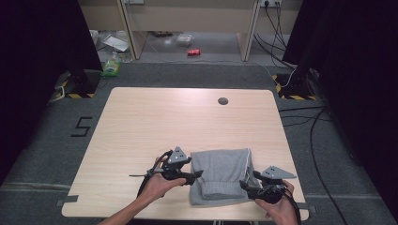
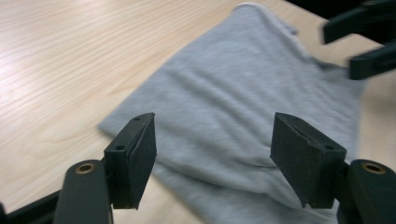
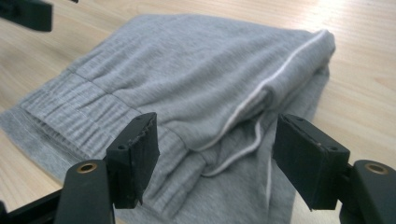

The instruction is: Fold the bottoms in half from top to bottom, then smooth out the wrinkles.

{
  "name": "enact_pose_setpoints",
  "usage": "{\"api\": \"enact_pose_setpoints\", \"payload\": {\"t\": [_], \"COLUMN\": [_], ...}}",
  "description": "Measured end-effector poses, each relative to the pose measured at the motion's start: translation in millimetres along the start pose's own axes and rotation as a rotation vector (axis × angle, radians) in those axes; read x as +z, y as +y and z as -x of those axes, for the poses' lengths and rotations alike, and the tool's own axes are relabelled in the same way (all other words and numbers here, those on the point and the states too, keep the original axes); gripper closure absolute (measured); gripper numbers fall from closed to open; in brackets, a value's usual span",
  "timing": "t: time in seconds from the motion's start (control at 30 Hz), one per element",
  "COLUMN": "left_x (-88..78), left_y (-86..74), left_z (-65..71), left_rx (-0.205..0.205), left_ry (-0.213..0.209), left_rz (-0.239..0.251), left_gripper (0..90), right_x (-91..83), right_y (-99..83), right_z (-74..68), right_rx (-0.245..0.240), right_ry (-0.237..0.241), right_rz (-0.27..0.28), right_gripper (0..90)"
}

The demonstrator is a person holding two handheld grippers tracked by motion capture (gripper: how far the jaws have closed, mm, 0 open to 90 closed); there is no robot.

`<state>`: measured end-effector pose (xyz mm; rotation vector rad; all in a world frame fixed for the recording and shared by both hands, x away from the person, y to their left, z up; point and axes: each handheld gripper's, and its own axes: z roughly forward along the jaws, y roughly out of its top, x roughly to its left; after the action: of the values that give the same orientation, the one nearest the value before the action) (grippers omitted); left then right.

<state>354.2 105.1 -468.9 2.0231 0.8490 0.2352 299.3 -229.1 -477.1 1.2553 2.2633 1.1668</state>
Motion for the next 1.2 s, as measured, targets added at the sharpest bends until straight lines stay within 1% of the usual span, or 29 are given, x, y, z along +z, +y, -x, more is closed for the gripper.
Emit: {"api": "enact_pose_setpoints", "payload": {"t": [0.03, 0.1, 0.17, 0.2, 0.27, 0.37, 0.4, 0.47, 0.53, 0.63, 0.67, 0.77, 0.8, 0.87, 0.9, 1.0, 1.2], "left_x": [1.9, 5.3, 8.5, 10.6, 13.2, 18.5, 20.4, 24.2, 27.8, 30.8, 31.5, 33.7, 34.2, 35.6, 36.3, 38.0, 42.0], "left_y": [0.3, 0.7, 0.8, 0.5, 0.6, 0.9, 0.9, 1.3, 2.1, 2.8, 2.8, 2.5, 2.4, 2.4, 2.6, 3.2, 2.8], "left_z": [-4.8, -13.3, -20.8, -25.0, -30.8, -37.3, -39.1, -42.5, -45.7, -50.1, -51.0, -54.1, -54.9, -55.7, -55.9, -55.9, -54.6], "left_rx": [-0.005, -0.029, -0.04, -0.055, -0.067, -0.08, -0.087, -0.095, -0.107, -0.132, -0.136, -0.151, -0.154, -0.159, -0.157, -0.161, -0.152], "left_ry": [0.009, 0.022, 0.034, 0.041, 0.046, 0.051, 0.055, 0.062, 0.057, 0.049, 0.05, 0.047, 0.045, 0.044, 0.043, 0.041, 0.036], "left_rz": [-0.005, -0.012, -0.03, -0.032, -0.043, -0.061, -0.062, -0.066, -0.063, -0.061, -0.06, -0.063, -0.066, -0.068, -0.07, -0.072, -0.084], "left_gripper": [30.2, 29.2, 28.2, 27.9, 27.4, 26.3, 26.2, 26.1, 25.7, 24.9, 24.8, 24.8, 24.8, 24.9, 24.9, 24.9, 25.0], "right_x": [-0.6, -1.7, -2.6, -2.9, -3.2, -4.0, -4.1, -3.8, -3.4, -3.1, -3.4, -3.6, -4.0, -4.4, -5.0, -4.4, -2.7], "right_y": [-1.2, -2.9, -4.0, -4.6, -6.1, -8.4, -8.9, -9.7, -10.6, -12.8, -14.3, -18.2, -19.7, -22.4, -23.5, -26.6, -28.2], "right_z": [0.6, 1.2, 1.0, 1.0, -0.5, -1.9, -1.7, -2.0, -2.4, -2.7, -2.7, -1.0, -1.0, -0.3, -0.8, -2.4, -5.0], "right_rx": [0.003, 0.006, 0.009, 0.001, -0.003, -0.008, -0.018, -0.018, -0.015, -0.017, -0.017, -0.024, -0.015, -0.014, -0.008, -0.014, -0.02], "right_ry": [-0.006, -0.015, -0.027, -0.032, -0.032, -0.037, -0.042, -0.046, -0.045, -0.046, -0.049, -0.053, -0.052, -0.05, -0.05, -0.048, -0.046], "right_rz": [-0.002, -0.006, -0.013, -0.016, -0.026, -0.038, -0.042, -0.049, -0.055, -0.064, -0.073, -0.076, -0.078, -0.077, -0.083, -0.092, -0.105], "right_gripper": [31.4, 31.1, 30.5, 30.5, 30.5, 30.3, 30.2, 30.2, 30.2, 30.2, 30.2, 29.9, 29.9, 29.8, 29.8, 29.8, 29.8]}}
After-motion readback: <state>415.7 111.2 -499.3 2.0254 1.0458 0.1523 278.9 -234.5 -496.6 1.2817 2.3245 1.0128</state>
